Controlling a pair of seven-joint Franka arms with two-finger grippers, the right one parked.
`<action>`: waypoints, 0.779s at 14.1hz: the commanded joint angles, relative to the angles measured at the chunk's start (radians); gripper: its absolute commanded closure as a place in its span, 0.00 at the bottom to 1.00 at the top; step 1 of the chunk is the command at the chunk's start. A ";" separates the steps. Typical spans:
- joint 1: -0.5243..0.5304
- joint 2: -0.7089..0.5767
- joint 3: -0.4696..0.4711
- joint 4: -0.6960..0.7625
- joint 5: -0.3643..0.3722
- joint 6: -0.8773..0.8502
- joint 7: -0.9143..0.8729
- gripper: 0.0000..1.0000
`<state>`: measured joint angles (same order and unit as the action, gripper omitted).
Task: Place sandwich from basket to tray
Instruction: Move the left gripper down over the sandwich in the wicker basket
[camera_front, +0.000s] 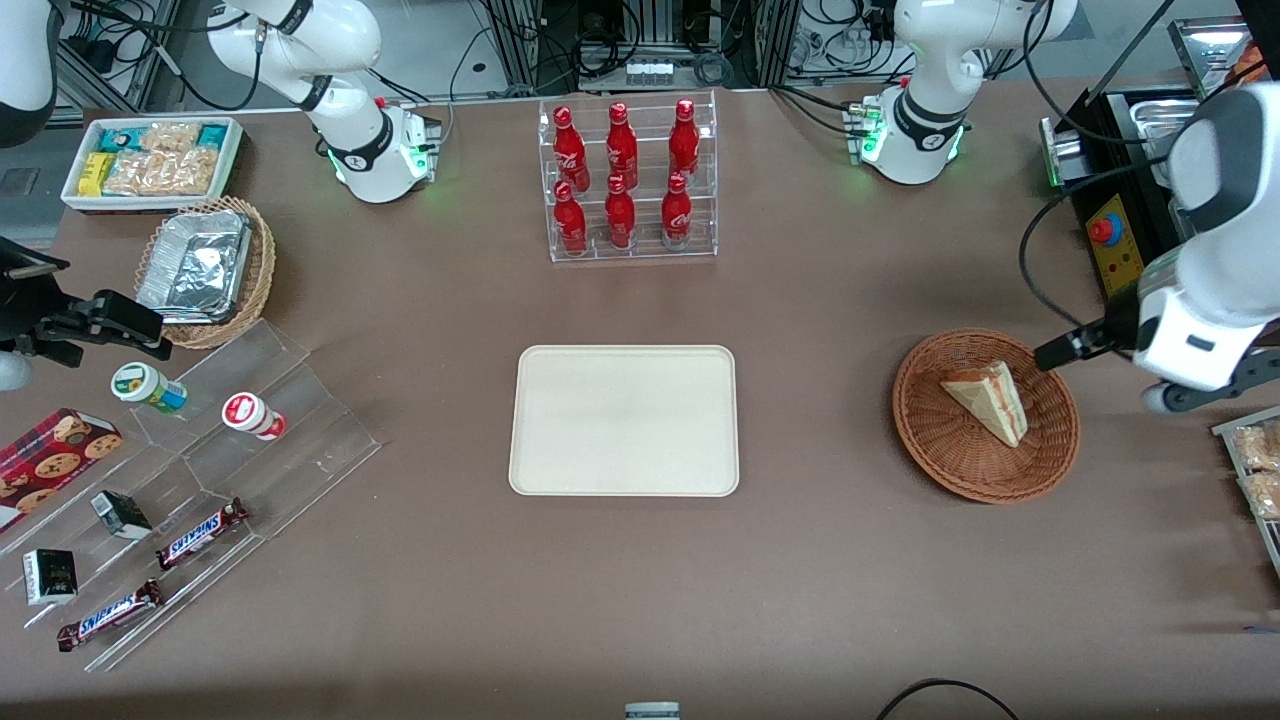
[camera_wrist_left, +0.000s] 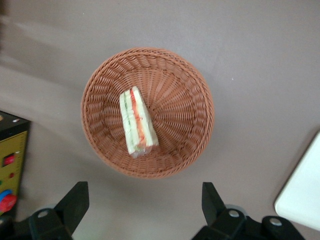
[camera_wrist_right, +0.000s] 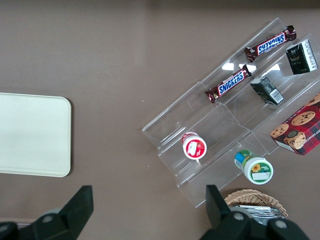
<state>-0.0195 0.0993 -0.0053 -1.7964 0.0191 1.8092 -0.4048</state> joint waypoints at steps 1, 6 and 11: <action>0.000 -0.021 0.019 -0.139 -0.005 0.155 -0.110 0.00; 0.033 0.002 0.030 -0.334 -0.018 0.390 -0.236 0.00; 0.052 0.117 0.030 -0.408 -0.041 0.604 -0.344 0.00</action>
<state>0.0241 0.1709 0.0306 -2.2051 -0.0092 2.3699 -0.7220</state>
